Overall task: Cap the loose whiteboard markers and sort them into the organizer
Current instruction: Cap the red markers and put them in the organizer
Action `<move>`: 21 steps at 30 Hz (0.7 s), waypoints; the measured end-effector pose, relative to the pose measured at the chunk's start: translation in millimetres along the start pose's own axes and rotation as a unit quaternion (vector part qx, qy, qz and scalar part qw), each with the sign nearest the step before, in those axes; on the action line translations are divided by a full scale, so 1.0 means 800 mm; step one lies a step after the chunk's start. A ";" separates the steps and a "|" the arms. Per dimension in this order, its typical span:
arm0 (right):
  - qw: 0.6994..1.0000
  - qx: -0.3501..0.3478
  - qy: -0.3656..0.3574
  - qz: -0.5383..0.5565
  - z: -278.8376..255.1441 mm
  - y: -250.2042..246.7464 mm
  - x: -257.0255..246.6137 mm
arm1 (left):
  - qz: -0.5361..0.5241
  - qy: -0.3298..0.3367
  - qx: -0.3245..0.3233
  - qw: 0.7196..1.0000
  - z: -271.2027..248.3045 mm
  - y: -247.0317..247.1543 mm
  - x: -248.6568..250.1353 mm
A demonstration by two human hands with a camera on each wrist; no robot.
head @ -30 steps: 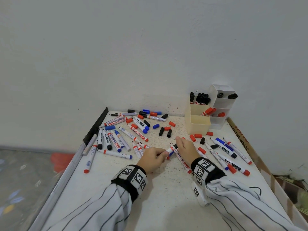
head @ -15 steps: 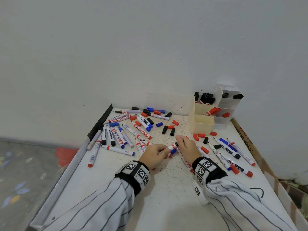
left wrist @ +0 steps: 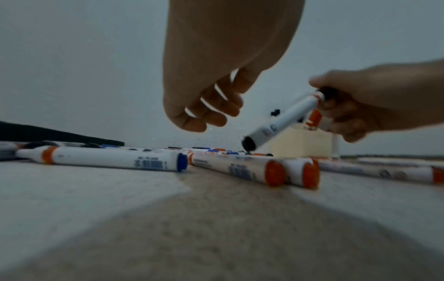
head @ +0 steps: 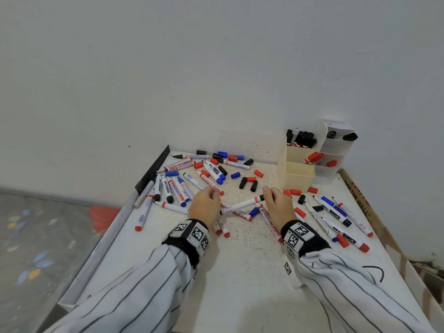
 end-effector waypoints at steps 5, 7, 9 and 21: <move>0.998 0.056 -0.002 -0.027 0.001 -0.015 -0.001 | 0.042 -0.101 -0.011 0.994 -0.003 -0.028 -0.041; 0.997 0.076 -0.004 -0.029 0.000 -0.019 0.000 | 0.063 -0.115 -0.051 0.990 -0.009 -0.018 -0.044; 0.996 0.092 -0.004 -0.020 0.001 -0.022 0.005 | 0.098 -0.110 -0.104 0.984 -0.015 -0.001 -0.040; 0.991 0.134 0.018 -0.012 0.005 -0.062 0.028 | 0.155 -0.126 -0.121 0.972 -0.016 0.020 -0.041</move>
Point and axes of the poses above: each hand's wrist, its own z-axis towards the middle knuckle, its own y-axis out of the palm, x = y × z, the point moved 9 cm from there along z, towards the middle knuckle, and after that the axes turned 8 degrees about -z, right-handed, at the moved point
